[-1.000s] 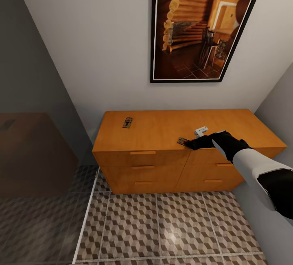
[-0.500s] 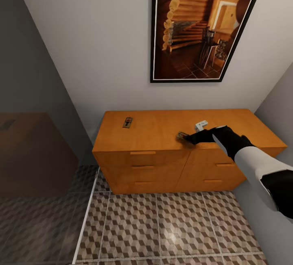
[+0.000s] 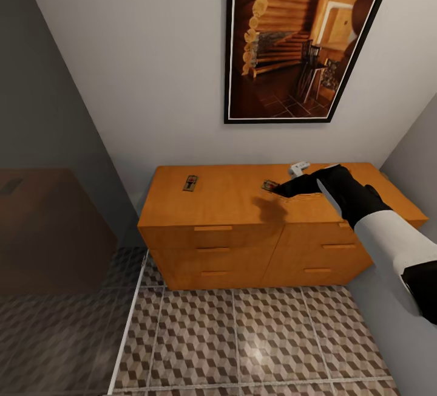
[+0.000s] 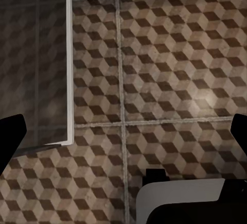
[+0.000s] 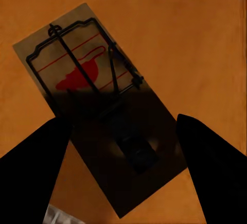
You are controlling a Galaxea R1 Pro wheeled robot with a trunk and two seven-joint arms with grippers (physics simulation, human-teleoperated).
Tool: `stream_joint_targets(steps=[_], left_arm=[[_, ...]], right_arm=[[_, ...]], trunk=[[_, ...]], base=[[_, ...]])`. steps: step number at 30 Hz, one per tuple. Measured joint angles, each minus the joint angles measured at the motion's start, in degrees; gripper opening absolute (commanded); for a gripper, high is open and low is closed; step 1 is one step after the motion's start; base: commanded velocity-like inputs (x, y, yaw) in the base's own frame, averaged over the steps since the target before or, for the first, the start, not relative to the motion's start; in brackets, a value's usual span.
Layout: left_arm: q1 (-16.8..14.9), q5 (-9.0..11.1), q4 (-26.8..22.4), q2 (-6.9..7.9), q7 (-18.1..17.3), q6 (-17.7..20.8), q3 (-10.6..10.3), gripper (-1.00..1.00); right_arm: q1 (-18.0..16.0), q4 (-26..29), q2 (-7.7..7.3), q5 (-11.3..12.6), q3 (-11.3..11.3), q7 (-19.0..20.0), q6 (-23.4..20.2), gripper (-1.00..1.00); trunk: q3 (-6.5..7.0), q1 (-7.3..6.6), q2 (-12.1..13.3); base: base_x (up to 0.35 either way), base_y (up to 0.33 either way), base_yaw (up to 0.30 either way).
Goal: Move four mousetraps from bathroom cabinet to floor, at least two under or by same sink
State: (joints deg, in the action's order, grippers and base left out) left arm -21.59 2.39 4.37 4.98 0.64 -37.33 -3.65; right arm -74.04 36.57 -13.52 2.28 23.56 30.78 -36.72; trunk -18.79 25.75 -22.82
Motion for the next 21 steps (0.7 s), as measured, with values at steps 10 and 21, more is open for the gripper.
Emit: stream_joint_targets(steps=[10,21], left_arm=[[0.0,0.0,0.0,0.03,0.0,0.0,0.0,1.0],[0.0,0.0,0.0,0.04,0.0,0.0,0.0,1.0]], right_arm=[[0.0,3.1,-0.26,0.0,0.0,-0.1,-2.7,-1.0],[0.0,3.1,-0.2,-0.1,0.1,-0.1,-2.7,-1.0]], trunk=[[0.0,0.04,0.0],[0.0,0.03,0.0]], base=[[-0.168,0.0,0.0],[-0.24,0.0,0.0]])
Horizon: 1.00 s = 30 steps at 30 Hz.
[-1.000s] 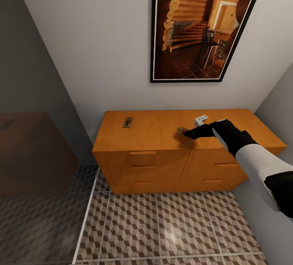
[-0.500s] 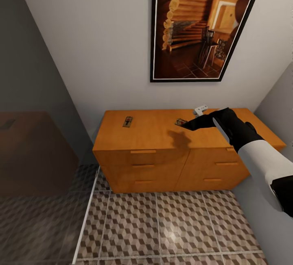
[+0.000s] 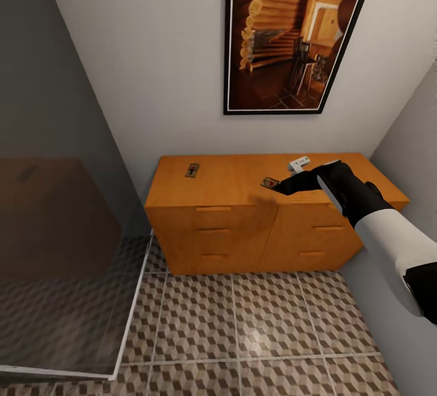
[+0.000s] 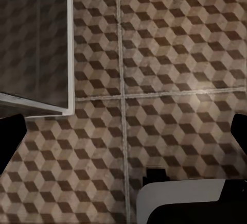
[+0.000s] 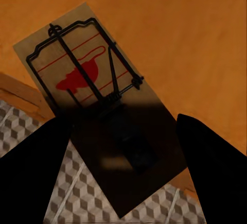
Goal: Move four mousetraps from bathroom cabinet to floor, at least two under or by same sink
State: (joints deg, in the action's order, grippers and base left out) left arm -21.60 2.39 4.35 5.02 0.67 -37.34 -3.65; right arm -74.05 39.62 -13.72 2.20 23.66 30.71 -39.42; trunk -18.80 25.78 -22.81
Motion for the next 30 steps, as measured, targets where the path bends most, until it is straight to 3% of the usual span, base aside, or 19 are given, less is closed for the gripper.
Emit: stream_joint_targets(steps=[30], left_arm=[[0.0,0.0,0.0,-0.04,0.0,0.0,0.0,1.0]], right_arm=[[0.0,-2.5,-0.02,-0.1,0.2,-0.1,0.4,-1.0]], trunk=[[0.0,0.0,0.0]], base=[[-0.237,0.0,0.0]])
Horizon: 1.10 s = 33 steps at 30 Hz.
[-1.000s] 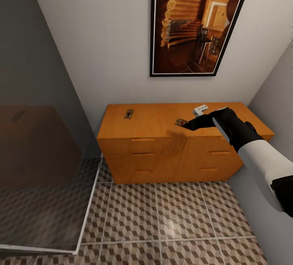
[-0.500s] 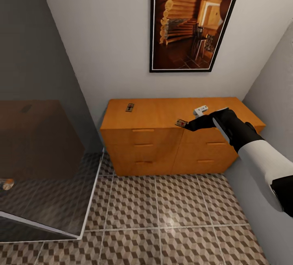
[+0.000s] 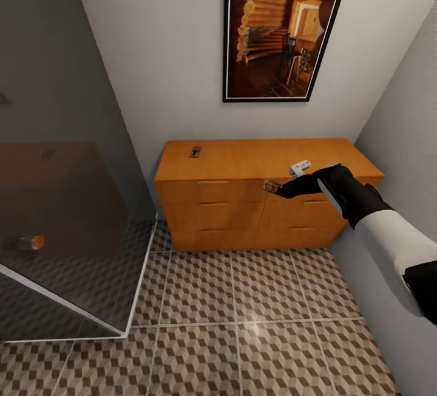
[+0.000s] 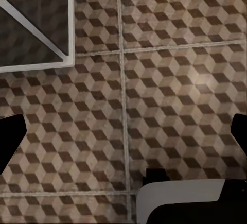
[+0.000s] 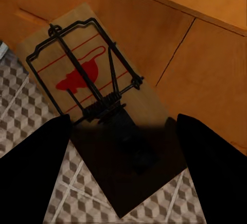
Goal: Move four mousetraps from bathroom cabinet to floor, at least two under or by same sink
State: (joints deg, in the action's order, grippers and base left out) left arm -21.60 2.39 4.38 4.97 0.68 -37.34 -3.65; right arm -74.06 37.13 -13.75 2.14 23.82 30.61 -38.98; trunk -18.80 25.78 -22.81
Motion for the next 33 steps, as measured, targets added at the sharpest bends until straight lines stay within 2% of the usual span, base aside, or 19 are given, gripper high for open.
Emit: stream_joint_targets(steps=[7,10,16,19,21,22,24,27,30,33], left_arm=[[0.0,0.0,0.0,0.03,0.0,0.0,0.0,1.0],[0.0,0.0,0.0,0.05,0.0,0.0,0.0,1.0],[0.0,0.0,-0.1,0.03,0.0,0.0,0.0,1.0],[0.0,0.0,-0.1,0.01,0.0,0.0,0.0,1.0],[0.0,0.0,-0.1,0.01,0.0,0.0,0.0,1.0],[0.0,0.0,-0.1,0.02,0.0,0.0,0.0,1.0],[0.0,0.0,0.0,0.02,0.0,0.0,0.0,1.0],[0.0,0.0,0.0,-0.02,0.0,0.0,0.0,1.0],[0.0,0.0,0.0,-0.02,0.0,0.0,0.0,1.0],[0.0,0.0,0.0,-0.03,0.0,0.0,0.0,1.0]], right_arm=[[0.0,-2.2,0.05,0.0,0.0,0.0,0.3,-1.0],[0.0,-4.9,0.19,0.1,0.0,0.1,1.5,-1.0],[0.0,-15.0,0.8,0.2,0.1,0.0,9.9,-1.0],[0.0,-22.0,1.57,0.2,0.2,0.0,15.6,-1.0],[0.0,-27.8,2.09,0.2,0.3,-0.1,21.0,-1.0],[0.0,-31.7,2.61,0.2,0.4,-0.1,25.1,-1.0],[0.3,-34.1,2.97,0.3,0.2,-0.1,28.6,-1.0],[4.4,-35.6,3.2,0.2,0.5,-0.1,32.4,-1.0],[10.4,-36.0,3.34,0.2,0.5,-0.1,36.7,-1.0],[13.7,-36.0,3.44,0.3,0.1,-0.1,39.8,-1.0]], trunk=[[0.0,-0.01,0.0],[0.0,-0.02,0.0],[-0.01,-0.03,0.0],[-0.01,-0.03,0.0],[-0.01,-0.02,0.0],[-0.02,-0.03,0.0],[-0.01,-0.03,0.0],[-0.02,-0.02,0.0],[-0.02,-0.03,0.0],[-0.01,-0.03,0.0]], base=[[-0.191,0.0,0.0],[-0.035,0.0,0.0],[-0.007,0.0,0.0],[-0.001,0.0,0.0],[0.0,0.0,0.0],[0.0,0.0,0.0],[0.0,0.0,0.0],[0.0,0.0,0.0],[0.0,0.0,0.0],[0.0,0.0,0.0]])
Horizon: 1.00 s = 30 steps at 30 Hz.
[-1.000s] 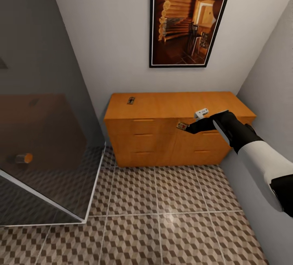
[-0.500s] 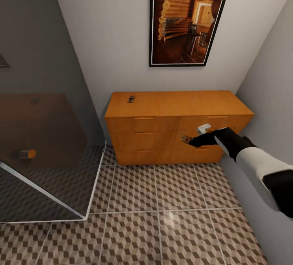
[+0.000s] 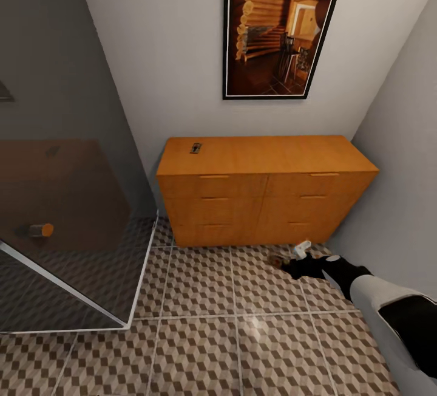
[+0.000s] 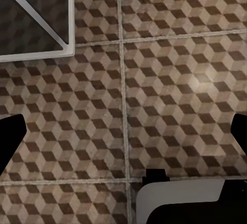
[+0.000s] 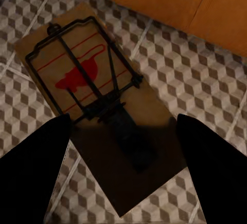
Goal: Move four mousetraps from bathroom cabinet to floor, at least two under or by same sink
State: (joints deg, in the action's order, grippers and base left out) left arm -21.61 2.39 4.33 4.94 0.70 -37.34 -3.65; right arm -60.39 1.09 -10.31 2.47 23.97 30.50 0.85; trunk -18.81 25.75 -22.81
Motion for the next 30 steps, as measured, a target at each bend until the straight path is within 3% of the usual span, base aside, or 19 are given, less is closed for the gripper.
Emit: stream_joint_targets(steps=[5,11,14,16,17,20,22,25,28,30], left_arm=[[0.0,0.0,0.0,0.0,0.0,0.0,0.0,1.0],[0.0,0.0,0.0,-0.24,0.0,0.7,0.0,1.0],[0.0,0.0,-0.1,-0.38,0.1,2.3,0.1,1.0],[0.0,0.0,-0.2,-0.45,0.2,4.4,0.1,1.0],[0.0,-0.1,-0.4,-0.76,0.2,6.7,0.2,1.0],[0.0,-0.2,-2.1,-1.71,0.2,11.7,0.4,1.0],[-0.1,-0.2,-4.4,-2.2,0.2,14.2,0.4,1.0],[-0.1,-0.2,-11.6,-3.2,0.2,21.0,0.4,1.0],[-0.1,-0.2,-21.8,-4.34,0.3,31.6,0.4,1.0],[-0.2,-0.1,-32.4,-5.05,0.3,43.4,0.3,1.0]], right_arm=[[8.3,0.0,1.04,-0.1,0.2,-0.3,5.4,-1.0],[17.4,-0.1,2.23,0.4,0.2,-3.7,13.6,-1.0],[21.7,-0.1,3.26,2.7,0.0,-5.9,16.9,-1.0],[24.8,-0.1,3.83,6.3,0.0,-7.6,20.3,-1.0],[27.1,-0.1,4.47,9.1,0.1,-8.6,22.7,-1.0],[31.1,-0.1,5.39,14.0,0.1,-10.8,27.5,-1.0],[32.6,-0.1,5.83,15.7,0.0,-12.0,29.9,-1.0],[34.7,-0.2,6.6,17.1,-0.1,-13.8,32.8,-1.0],[36.2,-0.2,7.28,17.6,-0.1,-15.4,34.5,-1.0],[37.2,-0.2,8.27,17.8,0.0,-17.8,36.0,-1.0]], trunk=[[-0.01,0.0,0.0],[-0.01,0.0,0.0],[-0.01,0.0,0.0],[-0.01,0.0,0.0],[-0.01,-0.01,0.0],[-0.01,0.0,0.0],[0.0,0.0,0.0],[0.0,0.0,0.0],[0.0,0.0,0.0],[0.01,0.0,0.0]], base=[[0.0,0.0,0.0],[0.0,0.0,0.0],[0.0,0.0,0.0],[0.0,0.0,0.0],[0.0,0.0,0.0],[0.0,0.0,0.0],[0.0,0.0,0.0],[0.0,0.0,0.0],[0.0,0.0,0.0],[0.0,0.0,0.0]])
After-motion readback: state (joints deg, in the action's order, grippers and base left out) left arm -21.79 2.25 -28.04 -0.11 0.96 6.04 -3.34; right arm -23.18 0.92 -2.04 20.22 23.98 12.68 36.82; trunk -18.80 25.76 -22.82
